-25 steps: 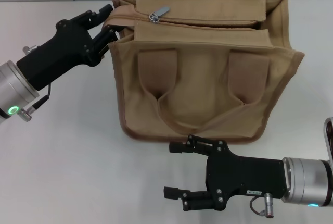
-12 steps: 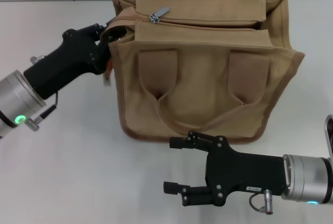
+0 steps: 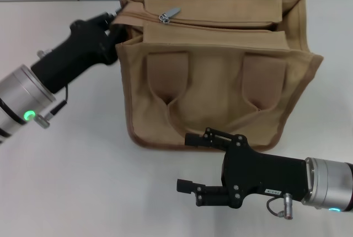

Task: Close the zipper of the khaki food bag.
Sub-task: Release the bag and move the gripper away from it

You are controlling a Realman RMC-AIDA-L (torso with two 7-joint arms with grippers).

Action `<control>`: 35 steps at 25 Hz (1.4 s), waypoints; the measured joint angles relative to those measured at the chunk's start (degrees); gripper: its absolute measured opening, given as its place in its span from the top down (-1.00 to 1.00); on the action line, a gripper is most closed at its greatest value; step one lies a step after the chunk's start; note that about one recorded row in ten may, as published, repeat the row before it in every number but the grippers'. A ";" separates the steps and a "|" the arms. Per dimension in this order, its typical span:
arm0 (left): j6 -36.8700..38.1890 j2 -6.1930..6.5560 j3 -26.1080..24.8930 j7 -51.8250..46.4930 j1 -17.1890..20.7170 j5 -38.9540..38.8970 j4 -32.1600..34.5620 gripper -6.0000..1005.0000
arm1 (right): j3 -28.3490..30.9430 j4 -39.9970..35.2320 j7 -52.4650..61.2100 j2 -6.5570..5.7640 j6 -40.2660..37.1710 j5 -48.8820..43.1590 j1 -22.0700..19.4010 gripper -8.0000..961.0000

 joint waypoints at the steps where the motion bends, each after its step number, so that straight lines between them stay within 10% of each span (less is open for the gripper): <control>1: 0.05 0.03 -0.21 -1.56 -0.19 -0.14 0.78 0.86 | 0.00 0.00 0.00 0.00 0.00 0.00 0.00 -0.59; 19: 6.26 -0.20 0.34 -4.10 0.29 -0.02 1.83 0.86 | 3.20 -0.96 0.69 -0.30 -9.69 1.06 -2.77 -0.48; 28: 6.31 -0.31 0.17 -3.38 -1.20 -0.23 1.16 0.86 | 17.36 0.40 5.60 -0.31 -16.36 2.20 -6.64 -0.43; 35: 6.19 -0.31 -0.88 -1.99 -3.43 -0.51 -0.21 0.86 | 26.73 -1.60 24.34 -0.46 -16.64 2.23 -4.33 0.12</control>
